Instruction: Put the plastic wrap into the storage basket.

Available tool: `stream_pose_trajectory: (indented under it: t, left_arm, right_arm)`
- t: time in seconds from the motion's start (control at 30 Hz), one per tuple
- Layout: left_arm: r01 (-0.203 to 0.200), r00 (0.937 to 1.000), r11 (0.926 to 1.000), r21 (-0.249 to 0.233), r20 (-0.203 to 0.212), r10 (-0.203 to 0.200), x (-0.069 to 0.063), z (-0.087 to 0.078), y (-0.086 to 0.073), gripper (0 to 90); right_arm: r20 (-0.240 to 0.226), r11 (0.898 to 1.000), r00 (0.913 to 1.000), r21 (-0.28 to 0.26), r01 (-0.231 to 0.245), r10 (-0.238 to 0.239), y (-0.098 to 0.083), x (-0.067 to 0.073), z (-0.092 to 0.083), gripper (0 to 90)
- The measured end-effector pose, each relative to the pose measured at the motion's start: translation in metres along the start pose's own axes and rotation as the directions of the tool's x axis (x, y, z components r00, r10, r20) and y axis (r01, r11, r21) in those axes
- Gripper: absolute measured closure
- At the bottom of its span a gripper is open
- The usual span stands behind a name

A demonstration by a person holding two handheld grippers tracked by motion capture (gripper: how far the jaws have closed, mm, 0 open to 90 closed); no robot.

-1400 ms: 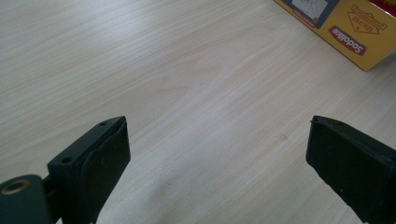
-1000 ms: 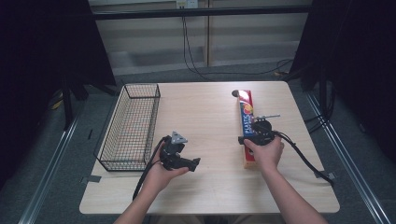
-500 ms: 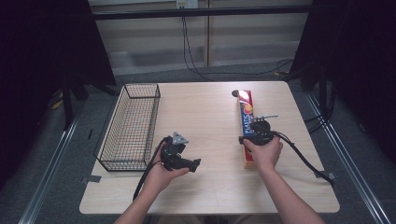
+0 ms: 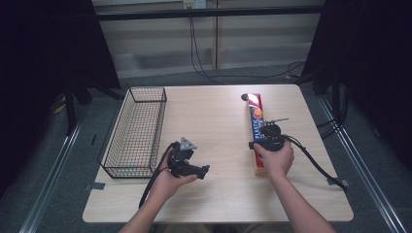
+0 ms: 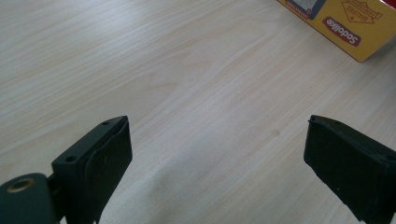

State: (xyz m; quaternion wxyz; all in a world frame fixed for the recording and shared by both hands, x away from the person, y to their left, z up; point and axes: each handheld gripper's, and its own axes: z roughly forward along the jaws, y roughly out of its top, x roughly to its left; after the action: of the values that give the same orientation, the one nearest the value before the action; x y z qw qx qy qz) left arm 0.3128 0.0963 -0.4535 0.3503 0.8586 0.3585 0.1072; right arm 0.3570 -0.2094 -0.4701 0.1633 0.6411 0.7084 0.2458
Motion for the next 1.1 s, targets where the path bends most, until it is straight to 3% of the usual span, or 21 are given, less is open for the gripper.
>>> stream_pose_trajectory:
  t: [0.17,0.23,0.33,0.4,0.43,0.6,1.1]
  left_arm:
    - [-0.006,1.0000,0.9999,0.008,0.001,0.006,-0.001,0.000,0.000,7.7]
    - [-0.007,1.0000,0.9999,0.008,0.000,0.007,-0.001,0.000,0.000,7.8]
    - [-0.002,1.0000,1.0000,0.005,-0.001,0.002,-0.002,0.000,0.000,7.9]
    - [-0.006,1.0000,1.0000,0.004,-0.006,0.006,-0.001,0.000,0.000,7.9]
    - [0.012,0.9999,0.9999,-0.012,-0.004,-0.012,-0.002,0.001,0.000,7.9]
    - [-0.002,1.0000,1.0000,-0.004,-0.002,0.002,0.000,0.000,0.000,8.0]
    - [-0.005,1.0000,1.0000,0.006,-0.007,0.005,0.000,0.001,0.001,8.0]
  right_arm:
    - [0.004,1.000,0.9999,-0.008,-0.014,0.014,-0.001,0.000,0.000,30.3]
    - [0.015,0.999,0.9987,-0.007,-0.048,0.048,-0.002,0.000,-0.002,33.8]
    - [0.046,0.998,0.9975,-0.025,-0.053,0.054,-0.003,-0.002,-0.005,40.5]
    - [0.036,0.998,0.9971,-0.026,-0.065,0.066,-0.003,-0.002,-0.005,40.7]
    - [0.032,0.998,0.9974,-0.023,-0.063,0.064,-0.003,-0.003,-0.006,40.9]
    - [0.030,0.999,0.9989,-0.024,-0.034,0.035,-0.004,-0.005,-0.006,41.5]
    - [-0.046,0.998,0.9984,-0.045,0.031,-0.033,-0.004,-0.018,-0.021,42.8]
